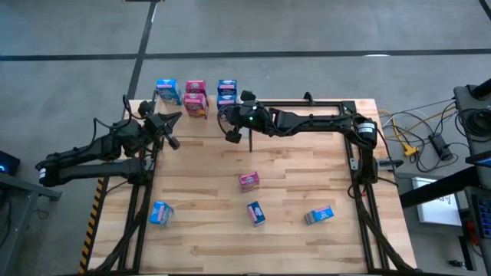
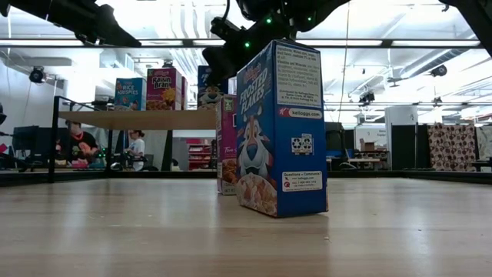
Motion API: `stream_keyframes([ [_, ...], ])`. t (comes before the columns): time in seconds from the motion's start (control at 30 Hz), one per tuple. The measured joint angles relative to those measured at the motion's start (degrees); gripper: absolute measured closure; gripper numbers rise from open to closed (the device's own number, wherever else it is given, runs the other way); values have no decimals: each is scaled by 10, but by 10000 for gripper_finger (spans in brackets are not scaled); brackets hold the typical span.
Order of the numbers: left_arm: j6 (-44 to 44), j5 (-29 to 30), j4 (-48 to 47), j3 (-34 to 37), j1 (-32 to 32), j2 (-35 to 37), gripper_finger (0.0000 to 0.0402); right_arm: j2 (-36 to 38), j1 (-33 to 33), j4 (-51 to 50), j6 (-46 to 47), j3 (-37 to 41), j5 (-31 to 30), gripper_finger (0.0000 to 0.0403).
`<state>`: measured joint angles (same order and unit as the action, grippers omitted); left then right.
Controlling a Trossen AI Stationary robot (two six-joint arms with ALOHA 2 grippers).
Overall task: Stack cereal on shelf
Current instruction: Put the top blue cereal box on the shelf, then put the left light blue cereal box on the shelf
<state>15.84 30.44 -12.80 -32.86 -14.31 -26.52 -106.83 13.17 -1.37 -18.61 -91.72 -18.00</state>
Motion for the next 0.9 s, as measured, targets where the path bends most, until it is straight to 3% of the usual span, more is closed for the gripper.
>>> stream_keyframes([
  [0.37, 0, 0, 0, 0, 0, 0, 401, 2, -15, -21, -4, -2, 1, 390],
  [0.9, -16, 0, 0, 0, 0, -1, 401, 70, -64, -194, -4, -4, 5, 390],
])
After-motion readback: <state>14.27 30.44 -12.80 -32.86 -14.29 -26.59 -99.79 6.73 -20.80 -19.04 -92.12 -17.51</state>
